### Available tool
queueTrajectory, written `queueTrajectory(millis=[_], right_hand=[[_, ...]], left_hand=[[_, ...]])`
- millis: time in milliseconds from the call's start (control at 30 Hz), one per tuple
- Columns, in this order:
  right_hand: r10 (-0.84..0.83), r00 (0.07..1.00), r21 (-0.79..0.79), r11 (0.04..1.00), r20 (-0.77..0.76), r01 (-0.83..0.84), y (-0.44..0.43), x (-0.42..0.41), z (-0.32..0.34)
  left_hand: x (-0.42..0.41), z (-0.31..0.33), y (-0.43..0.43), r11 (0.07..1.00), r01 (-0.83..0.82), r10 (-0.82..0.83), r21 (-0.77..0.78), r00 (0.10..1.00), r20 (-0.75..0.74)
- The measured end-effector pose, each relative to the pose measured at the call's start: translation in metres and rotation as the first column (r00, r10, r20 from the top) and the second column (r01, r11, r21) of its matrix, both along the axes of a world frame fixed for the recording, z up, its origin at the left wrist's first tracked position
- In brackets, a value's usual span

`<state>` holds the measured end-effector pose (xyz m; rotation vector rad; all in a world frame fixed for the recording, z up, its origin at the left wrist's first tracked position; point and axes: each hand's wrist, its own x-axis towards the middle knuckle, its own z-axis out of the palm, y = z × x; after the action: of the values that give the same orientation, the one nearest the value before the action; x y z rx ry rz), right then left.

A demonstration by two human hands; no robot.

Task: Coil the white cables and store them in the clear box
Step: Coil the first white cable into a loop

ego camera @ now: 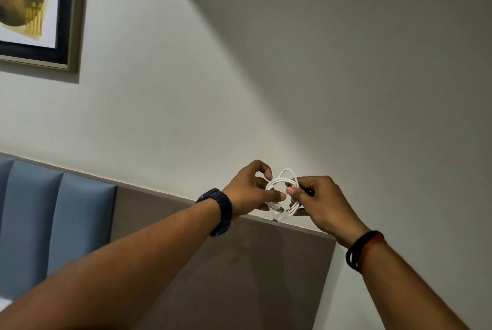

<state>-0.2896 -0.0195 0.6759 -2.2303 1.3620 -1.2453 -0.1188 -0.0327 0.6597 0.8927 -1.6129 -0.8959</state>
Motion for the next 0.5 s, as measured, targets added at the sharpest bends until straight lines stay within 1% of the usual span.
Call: queueTrajectory(millis=[100,233,300,400,467,500], right_hand=[[-0.033,0.999,-0.029,0.999,-0.005,0.032,-0.001,0.002,0.001],[-0.054,0.998,-0.048,0.997,-0.014,0.053,-0.003,0.005,-0.002],[-0.078,0.996,-0.066,0.995,-0.036,0.076,-0.004,0.007,-0.006],[-0.148,0.986,-0.131,0.982,-0.081,0.137,-0.006,0.003,-0.008],[-0.164,0.985,-0.137,0.978,-0.058,0.155,-0.008,-0.002,-0.008],[-0.152,0.988,-0.122,0.982,-0.035,0.147,-0.008,-0.004,-0.008]], left_hand=[[0.002,0.005,0.001,0.985,-0.163,0.167,-0.053,0.983,0.081],[0.004,0.01,0.006,0.956,-0.291,0.294,-0.046,0.937,0.189],[0.005,0.014,0.008,0.953,-0.301,0.298,-0.027,0.923,0.245],[0.014,0.019,0.01,0.966,-0.257,0.248,-0.026,0.897,0.365],[0.02,0.02,0.011,0.974,-0.217,0.223,-0.065,0.862,0.455],[0.024,0.019,0.011,0.975,-0.205,0.22,-0.084,0.853,0.473]])
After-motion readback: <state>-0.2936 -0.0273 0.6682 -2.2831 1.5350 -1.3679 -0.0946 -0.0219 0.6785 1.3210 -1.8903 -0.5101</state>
